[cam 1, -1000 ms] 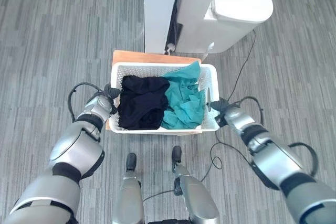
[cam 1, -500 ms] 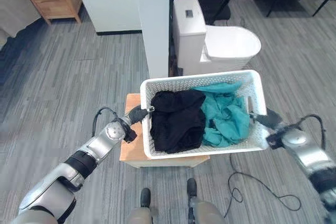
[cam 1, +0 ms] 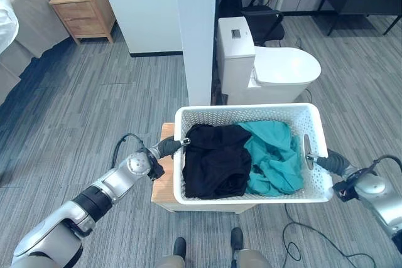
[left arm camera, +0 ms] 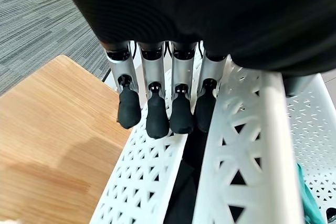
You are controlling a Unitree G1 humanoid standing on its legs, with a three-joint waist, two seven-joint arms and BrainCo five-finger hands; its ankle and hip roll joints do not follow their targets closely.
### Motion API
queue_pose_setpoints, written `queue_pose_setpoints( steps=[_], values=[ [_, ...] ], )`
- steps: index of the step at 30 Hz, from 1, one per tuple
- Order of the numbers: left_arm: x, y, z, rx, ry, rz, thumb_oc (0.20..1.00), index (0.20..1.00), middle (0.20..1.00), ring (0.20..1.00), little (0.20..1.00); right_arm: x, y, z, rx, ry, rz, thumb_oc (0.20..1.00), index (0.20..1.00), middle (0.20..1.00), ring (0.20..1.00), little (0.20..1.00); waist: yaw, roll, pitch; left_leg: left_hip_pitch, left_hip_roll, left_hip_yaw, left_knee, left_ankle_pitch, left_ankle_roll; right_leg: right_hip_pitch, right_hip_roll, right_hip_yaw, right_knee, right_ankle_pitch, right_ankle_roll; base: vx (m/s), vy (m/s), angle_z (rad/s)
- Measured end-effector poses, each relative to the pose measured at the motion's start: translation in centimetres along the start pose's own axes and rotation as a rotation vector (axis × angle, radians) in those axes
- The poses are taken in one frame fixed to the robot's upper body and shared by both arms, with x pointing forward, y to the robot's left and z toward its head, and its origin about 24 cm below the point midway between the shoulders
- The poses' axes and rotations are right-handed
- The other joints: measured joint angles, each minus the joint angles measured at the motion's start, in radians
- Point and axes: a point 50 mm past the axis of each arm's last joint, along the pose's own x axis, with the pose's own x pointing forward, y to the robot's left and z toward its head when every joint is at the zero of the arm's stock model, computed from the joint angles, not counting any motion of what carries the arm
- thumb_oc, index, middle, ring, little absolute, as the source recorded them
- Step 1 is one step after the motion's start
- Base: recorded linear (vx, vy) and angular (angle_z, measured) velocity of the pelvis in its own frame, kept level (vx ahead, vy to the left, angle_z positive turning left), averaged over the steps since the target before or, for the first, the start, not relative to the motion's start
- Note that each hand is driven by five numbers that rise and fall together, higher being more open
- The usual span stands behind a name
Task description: Grab the laundry basket,head to the washer,open it,put in the laundry and shut it.
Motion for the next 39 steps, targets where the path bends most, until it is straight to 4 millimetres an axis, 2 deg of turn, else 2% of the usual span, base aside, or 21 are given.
queue_pose_setpoints(
  steps=[14, 16, 18, 19, 21, 22, 24, 25, 26, 27, 28, 29, 30, 31, 32, 33, 34, 35, 37, 38, 39],
  values=[
    [1.8, -0.9, 0.0, -0.001, 0.029, -0.011, 0.200, 0.200, 0.200, 0.200, 0.200, -0.2, 0.1, -1.4, 0.012, 0.054, -0.001, 0.200, 0.200, 0.200, 0.200, 0.200, 0.000, -0.011, -0.034, -0.072, -0.005, -0.032, 0.068, -0.008, -0.003, -0.030, 0.004, -0.018, 0.000, 0.005, -0.001, -0.04, -0.011, 0.05],
    [2.9, -0.7, 0.3, 0.016, 0.048, -0.007, 0.200, 0.200, 0.200, 0.200, 0.200, 0.4, -0.1, -1.4, 0.024, 0.069, -0.009, 0.200, 0.200, 0.200, 0.200, 0.200, 0.008, -0.026, -0.027, -0.140, -0.031, -0.098, 0.156, -0.022, -0.020, -0.068, -0.005, -0.002, 0.013, 0.010, -0.002, -0.14, 0.080, -0.17],
    [3.3, -0.7, -0.1, 0.019, 0.081, -0.003, 0.200, 0.200, 0.200, 0.200, 0.200, 1.1, -0.1, -1.2, 0.048, 0.067, -0.015, 0.200, 0.200, 0.200, 0.200, 0.200, 0.017, -0.028, -0.025, -0.156, -0.035, -0.189, 0.194, -0.072, -0.002, -0.096, 0.001, 0.049, 0.018, 0.026, -0.001, -0.08, 0.210, -0.62],
    [3.4, -0.8, -0.3, 0.014, 0.090, -0.001, 0.200, 0.200, 0.200, 0.200, 0.200, 1.3, 0.1, -1.3, 0.060, 0.070, -0.015, 0.200, 0.200, 0.200, 0.200, 0.200, 0.011, -0.029, -0.025, -0.148, -0.037, -0.199, 0.193, -0.087, -0.004, -0.097, 0.002, 0.065, 0.019, 0.029, 0.003, -0.06, 0.269, -0.57],
    [4.0, -0.9, 0.0, 0.017, 0.094, 0.001, 0.200, 0.200, 0.200, 0.200, 0.200, 1.5, 0.6, -1.9, 0.080, 0.093, -0.019, 0.200, 0.200, 0.200, 0.200, 0.200, -0.016, -0.041, -0.017, -0.134, -0.061, -0.171, 0.201, -0.095, 0.001, -0.100, -0.014, 0.103, 0.032, 0.030, 0.022, -0.14, 0.291, -0.47],
    [4.3, -0.9, 0.1, 0.024, 0.103, 0.009, 0.200, 0.200, 0.200, 0.200, 0.200, 1.7, 0.7, -2.0, 0.093, 0.098, -0.027, 0.200, 0.200, 0.200, 0.200, 0.200, -0.016, -0.047, -0.014, -0.130, -0.078, -0.155, 0.212, -0.107, 0.021, -0.111, -0.023, 0.128, 0.045, 0.032, 0.030, -0.26, 0.352, -0.86],
    [4.7, -0.7, 0.5, 0.044, 0.099, 0.030, 0.200, 0.200, 0.200, 0.200, 0.200, 2.1, 1.1, -2.0, 0.109, 0.102, -0.026, 0.200, 0.200, 0.200, 0.200, 0.200, -0.043, -0.069, 0.004, -0.117, -0.124, -0.092, 0.238, -0.125, 0.054, -0.142, -0.047, 0.219, 0.064, 0.059, 0.068, -0.33, 0.270, -1.26],
    [4.6, 0.2, 0.1, 0.056, 0.119, 0.063, 0.200, 0.200, 0.200, 0.200, 0.200, 2.7, 1.4, -1.3, 0.109, 0.091, -0.019, 0.200, 0.200, 0.200, 0.200, 0.200, -0.022, -0.088, 0.014, -0.107, -0.151, -0.030, 0.240, -0.132, 0.077, -0.177, -0.051, 0.296, 0.075, 0.086, 0.076, -0.38, 0.163, -1.60],
    [4.6, 0.7, 0.1, 0.068, 0.126, 0.077, 0.200, 0.200, 0.200, 0.200, 0.200, 3.0, 1.5, -0.8, 0.105, 0.081, -0.018, 0.200, 0.200, 0.200, 0.200, 0.200, -0.024, -0.091, 0.019, -0.130, -0.158, 0.001, 0.272, -0.140, 0.104, -0.205, -0.049, 0.307, 0.069, 0.129, 0.085, -0.35, 0.127, -2.12],
    [4.7, 2.0, 0.8, 0.089, 0.116, 0.102, 0.200, 0.200, 0.200, 0.200, 0.200, 3.4, 1.9, -0.4, 0.111, 0.074, -0.014, 0.200, 0.200, 0.200, 0.200, 0.200, -0.020, -0.115, 0.035, -0.183, -0.185, 0.061, 0.343, -0.168, 0.146, -0.240, -0.061, 0.265, 0.037, 0.165, 0.085, -0.33, 0.105, -1.42],
    [4.9, 2.6, 1.4, 0.095, 0.103, 0.123, 0.200, 0.200, 0.200, 0.200, 0.200, 3.7, 1.9, -0.2, 0.114, 0.074, -0.017, 0.200, 0.200, 0.200, 0.200, 0.200, -0.027, -0.119, 0.053, -0.216, -0.188, 0.066, 0.391, -0.184, 0.189, -0.244, -0.084, 0.239, 0.014, 0.128, 0.057, -0.19, 0.057, -1.43],
    [5.2, 2.8, 2.3, 0.095, 0.082, 0.139, 0.200, 0.200, 0.200, 0.200, 0.200, 3.8, 1.4, -0.1, 0.120, 0.080, -0.036, 0.200, 0.200, 0.200, 0.200, 0.200, -0.026, -0.072, 0.083, -0.227, -0.151, 0.084, 0.396, -0.196, 0.192, -0.278, -0.081, 0.157, 0.067, 0.039, 0.060, -0.19, 0.045, -0.98],
    [5.4, 2.8, 2.8, 0.095, 0.068, 0.142, 0.200, 0.200, 0.200, 0.200, 0.200, 3.8, 1.1, -0.2, 0.118, 0.090, -0.046, 0.200, 0.200, 0.200, 0.200, 0.200, -0.029, -0.033, 0.102, -0.237, -0.116, 0.106, 0.394, -0.181, 0.173, -0.319, -0.079, 0.091, 0.190, -0.011, 0.028, -0.19, 0.038, -0.93],
    [5.4, 2.7, 2.7, 0.099, 0.070, 0.141, 0.200, 0.200, 0.200, 0.200, 0.200, 3.8, 1.3, -0.4, 0.116, 0.099, -0.040, 0.200, 0.200, 0.200, 0.200, 0.200, -0.028, -0.022, 0.106, -0.233, -0.107, 0.118, 0.380, -0.174, 0.164, -0.326, -0.090, 0.066, 0.249, -0.023, 0.022, -0.24, 0.044, -0.72],
    [5.3, 2.9, 2.3, 0.110, 0.089, 0.141, 0.200, 0.200, 0.200, 0.200, 0.200, 3.9, 1.9, -0.5, 0.113, 0.106, -0.015, 0.200, 0.200, 0.200, 0.200, 0.200, -0.031, -0.021, 0.108, -0.225, -0.097, 0.143, 0.367, -0.145, 0.153, -0.302, -0.127, 0.026, 0.351, -0.073, 0.039, -0.29, -0.004, -1.14],
    [4.9, 3.4, 1.7, 0.116, 0.118, 0.146, 0.200, 0.200, 0.200, 0.200, 0.200, 4.4, 3.1, -0.4, 0.116, 0.111, 0.019, 0.200, 0.200, 0.200, 0.200, 0.200, 0.010, -0.021, 0.108, -0.205, -0.063, 0.210, 0.359, -0.143, 0.155, -0.251, -0.180, -0.035, 0.529, -0.179, 0.058, -0.20, -0.017, -0.94],
    [4.9, 3.4, 1.7, 0.116, 0.118, 0.146, 0.200, 0.200, 0.200, 0.200, 0.200, 4.4, 3.1, -0.4, 0.116, 0.111, 0.019, 0.200, 0.200, 0.200, 0.200, 0.200, 0.010, -0.021, 0.108, -0.205, -0.063, 0.210, 0.359, -0.143, 0.155, -0.251, -0.180, -0.035, 0.529, -0.179, 0.058, -0.24, -0.068, -1.31],
    [4.6, 4.2, 1.2, 0.126, 0.138, 0.165, 0.200, 0.200, 0.200, 0.200, 0.200, 5.0, 4.0, 0.1, 0.123, 0.103, 0.044, 0.200, 0.200, 0.200, 0.200, 0.200, 0.050, -0.021, 0.106, -0.191, -0.043, 0.242, 0.350, -0.139, 0.147, -0.136, -0.207, -0.055, 0.529, -0.216, 0.084, -0.22, -0.157, -0.77],
    [4.3, 5.2, 1.1, 0.137, 0.150, 0.191, 0.200, 0.200, 0.200, 0.200, 0.200, 5.8, 4.1, 1.2, 0.132, 0.083, 0.044, 0.200, 0.200, 0.200, 0.200, 0.200, 0.063, -0.020, 0.106, -0.209, -0.013, 0.261, 0.335, -0.104, 0.135, -0.042, -0.209, -0.076, 0.385, -0.226, 0.089, -0.28, -0.301, -0.83],
    [4.4, 5.6, 1.1, 0.133, 0.163, 0.210, 0.200, 0.200, 0.200, 0.200, 0.200, 6.3, 4.3, 1.8, 0.109, 0.084, 0.050, 0.200, 0.200, 0.200, 0.200, 0.200, 0.135, -0.023, 0.104, -0.188, 0.029, 0.343, 0.293, -0.076, 0.100, -0.079, -0.214, -0.115, 0.414, -0.308, 0.088, -0.21, -0.338, -1.09],
    [4.2, 5.9, 0.8, 0.123, 0.172, 0.227, 0.200, 0.200, 0.200, 0.200, 0.200, 6.5, 4.4, 2.2, 0.108, 0.075, 0.054, 0.200, 0.200, 0.200, 0.200, 0.200, 0.171, -0.026, 0.103, -0.182, 0.052, 0.369, 0.289, -0.067, 0.086, -0.084, -0.218, -0.148, 0.405, -0.315, 0.085, -0.15, -0.368, -1.28]
  ],
)
